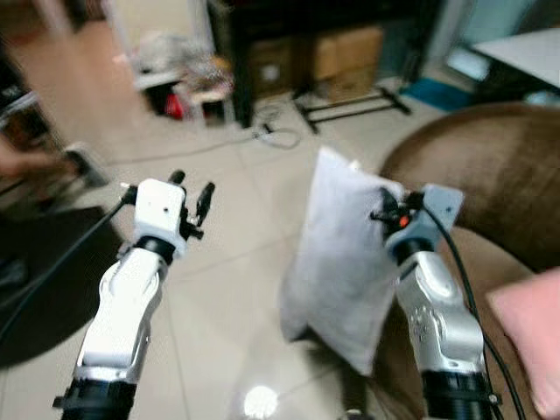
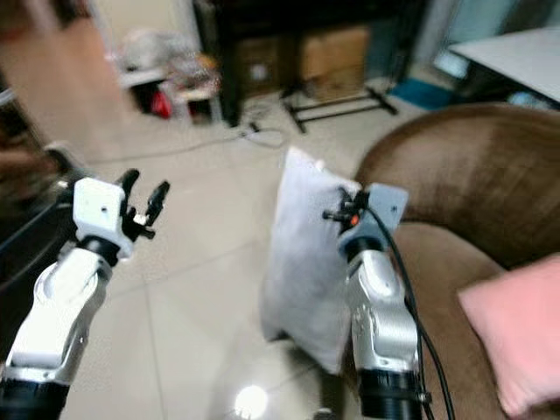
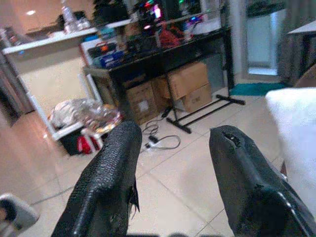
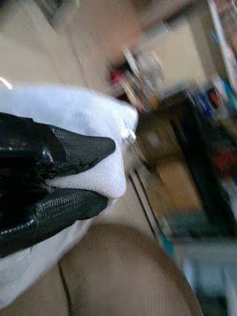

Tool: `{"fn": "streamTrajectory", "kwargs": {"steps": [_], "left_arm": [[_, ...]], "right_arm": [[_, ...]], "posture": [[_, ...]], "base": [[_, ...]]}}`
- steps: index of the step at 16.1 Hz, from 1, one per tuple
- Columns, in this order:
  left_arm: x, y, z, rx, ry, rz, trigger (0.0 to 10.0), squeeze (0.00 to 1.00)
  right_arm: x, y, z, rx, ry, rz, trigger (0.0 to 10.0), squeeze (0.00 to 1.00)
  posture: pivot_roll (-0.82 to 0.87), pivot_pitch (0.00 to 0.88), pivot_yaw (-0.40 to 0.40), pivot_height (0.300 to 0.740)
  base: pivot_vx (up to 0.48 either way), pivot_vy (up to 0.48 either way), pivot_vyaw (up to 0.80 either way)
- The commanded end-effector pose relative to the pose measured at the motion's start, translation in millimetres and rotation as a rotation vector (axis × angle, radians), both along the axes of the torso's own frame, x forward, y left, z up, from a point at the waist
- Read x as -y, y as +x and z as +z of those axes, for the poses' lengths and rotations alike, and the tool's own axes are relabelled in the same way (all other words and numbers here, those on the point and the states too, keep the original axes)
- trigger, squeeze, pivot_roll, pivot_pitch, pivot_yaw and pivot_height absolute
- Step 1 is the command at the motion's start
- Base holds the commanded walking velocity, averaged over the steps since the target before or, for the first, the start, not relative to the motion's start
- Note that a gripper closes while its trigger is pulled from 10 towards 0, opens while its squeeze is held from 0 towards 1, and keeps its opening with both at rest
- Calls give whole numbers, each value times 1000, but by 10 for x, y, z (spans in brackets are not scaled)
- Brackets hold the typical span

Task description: Move the pillow to the sofa from floor

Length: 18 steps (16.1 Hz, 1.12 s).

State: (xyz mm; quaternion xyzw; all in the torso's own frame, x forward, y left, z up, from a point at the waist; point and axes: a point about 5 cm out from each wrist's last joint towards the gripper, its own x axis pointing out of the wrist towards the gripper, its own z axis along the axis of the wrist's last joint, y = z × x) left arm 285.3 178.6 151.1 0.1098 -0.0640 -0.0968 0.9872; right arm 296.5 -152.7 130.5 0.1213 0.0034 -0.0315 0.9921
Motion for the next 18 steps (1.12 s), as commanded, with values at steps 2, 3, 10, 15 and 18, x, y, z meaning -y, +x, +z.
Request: {"fn": "streamTrajectory", "kwargs": {"steps": [2, 3, 10, 15, 18], "left_arm": [[12, 12, 27, 8, 14, 3, 10000, 0], [19, 16, 29, 9, 14, 3, 10000, 0], [24, 18, -16, -10, 8, 21, 10000, 0], [11, -20, -6, 2, 8, 35, 10000, 0], [-23, -41, 5, 10, 14, 43, 10000, 0]], "right_arm": [[42, 3, 204, 130, 29, -31, 10000, 0], [36, -6, 193, 118, 26, -12, 10000, 0], [50, -74, 10, 3, 29, 9, 10000, 0], [-32, -81, -63, -44, 19, 75, 10000, 0], [-94, -71, -68, -52, 8, 121, 10000, 0]], "posture": [[-82, 0, 36, 740], [-92, 0, 39, 740], [-106, 0, 39, 740], [-86, 0, 28, 740], [-77, 0, 24, 740]], "base": [[0, 0, -800], [0, 0, -800], [0, 0, -800], [0, 0, -800], [0, 0, -800]]}}
